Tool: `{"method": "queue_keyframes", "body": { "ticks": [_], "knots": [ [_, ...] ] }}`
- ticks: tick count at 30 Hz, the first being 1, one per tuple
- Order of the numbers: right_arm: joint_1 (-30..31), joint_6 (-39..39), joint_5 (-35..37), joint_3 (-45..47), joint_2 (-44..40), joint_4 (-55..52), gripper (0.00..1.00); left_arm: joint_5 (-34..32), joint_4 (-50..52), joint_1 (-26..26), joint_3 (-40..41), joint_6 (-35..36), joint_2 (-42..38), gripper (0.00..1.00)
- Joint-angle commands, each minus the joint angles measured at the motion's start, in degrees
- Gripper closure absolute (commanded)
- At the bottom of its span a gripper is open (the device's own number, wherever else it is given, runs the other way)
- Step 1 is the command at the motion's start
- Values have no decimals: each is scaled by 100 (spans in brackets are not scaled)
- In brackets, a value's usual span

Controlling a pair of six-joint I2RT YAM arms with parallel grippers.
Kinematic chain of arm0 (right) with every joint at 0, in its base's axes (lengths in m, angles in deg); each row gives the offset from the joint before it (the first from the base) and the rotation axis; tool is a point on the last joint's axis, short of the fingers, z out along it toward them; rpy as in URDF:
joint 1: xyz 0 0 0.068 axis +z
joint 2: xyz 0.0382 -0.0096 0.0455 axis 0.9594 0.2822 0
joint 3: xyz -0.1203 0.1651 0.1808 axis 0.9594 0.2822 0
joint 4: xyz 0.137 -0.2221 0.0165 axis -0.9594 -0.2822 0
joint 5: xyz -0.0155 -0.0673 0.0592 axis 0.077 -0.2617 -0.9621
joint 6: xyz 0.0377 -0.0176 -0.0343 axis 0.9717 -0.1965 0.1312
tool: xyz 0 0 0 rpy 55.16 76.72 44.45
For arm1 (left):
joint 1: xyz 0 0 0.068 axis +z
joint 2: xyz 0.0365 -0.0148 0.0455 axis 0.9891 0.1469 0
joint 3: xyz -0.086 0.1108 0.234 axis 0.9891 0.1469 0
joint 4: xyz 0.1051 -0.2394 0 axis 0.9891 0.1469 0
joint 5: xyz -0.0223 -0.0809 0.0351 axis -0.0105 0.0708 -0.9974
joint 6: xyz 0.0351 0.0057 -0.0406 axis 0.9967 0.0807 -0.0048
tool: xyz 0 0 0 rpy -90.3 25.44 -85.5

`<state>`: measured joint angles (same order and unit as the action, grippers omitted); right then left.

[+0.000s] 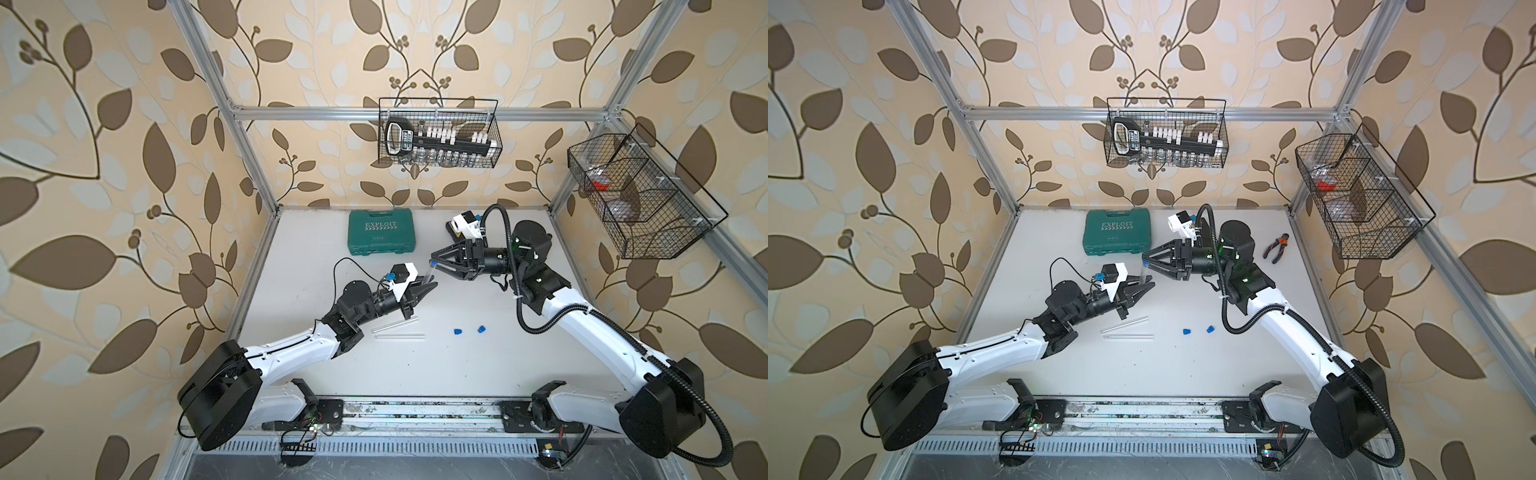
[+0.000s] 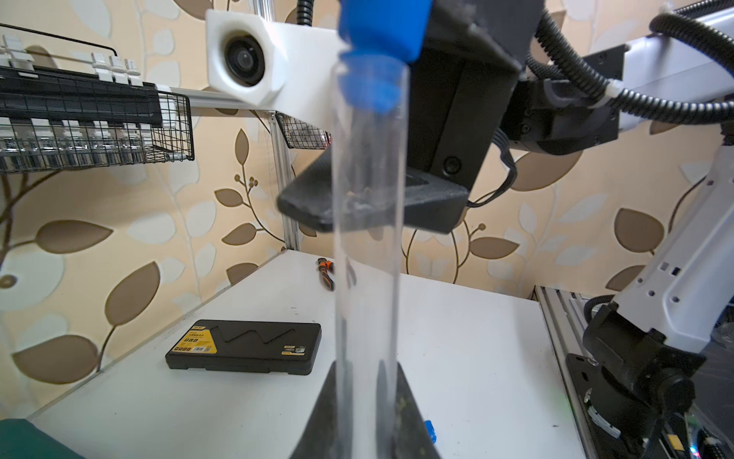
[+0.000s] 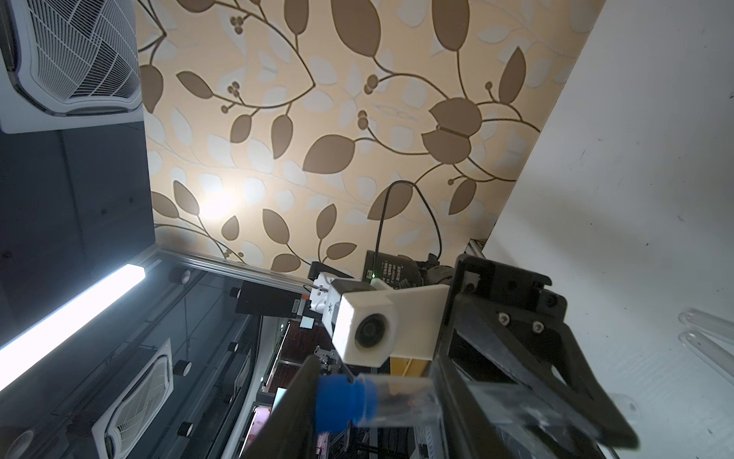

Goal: Insert stoppers into test tubes
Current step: Insert the stopper into the test tube.

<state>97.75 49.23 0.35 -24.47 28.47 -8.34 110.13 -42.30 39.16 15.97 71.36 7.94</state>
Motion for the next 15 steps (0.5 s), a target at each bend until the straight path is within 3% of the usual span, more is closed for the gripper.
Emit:
{"method": "queue_keyframes", "body": {
  "ticks": [1, 8, 15],
  "knots": [
    [61, 42, -43, 519, 305, -999, 58, 120, -2590, 12, -993, -207, -432, 100],
    [42, 320, 34, 734, 345, -787, 58, 354, -2434, 10, -1186, 13, -545, 100],
    [32, 333, 103, 779, 380, -925, 58, 727, -1762, 7, -1392, 721, -760, 100]
  ]
}}
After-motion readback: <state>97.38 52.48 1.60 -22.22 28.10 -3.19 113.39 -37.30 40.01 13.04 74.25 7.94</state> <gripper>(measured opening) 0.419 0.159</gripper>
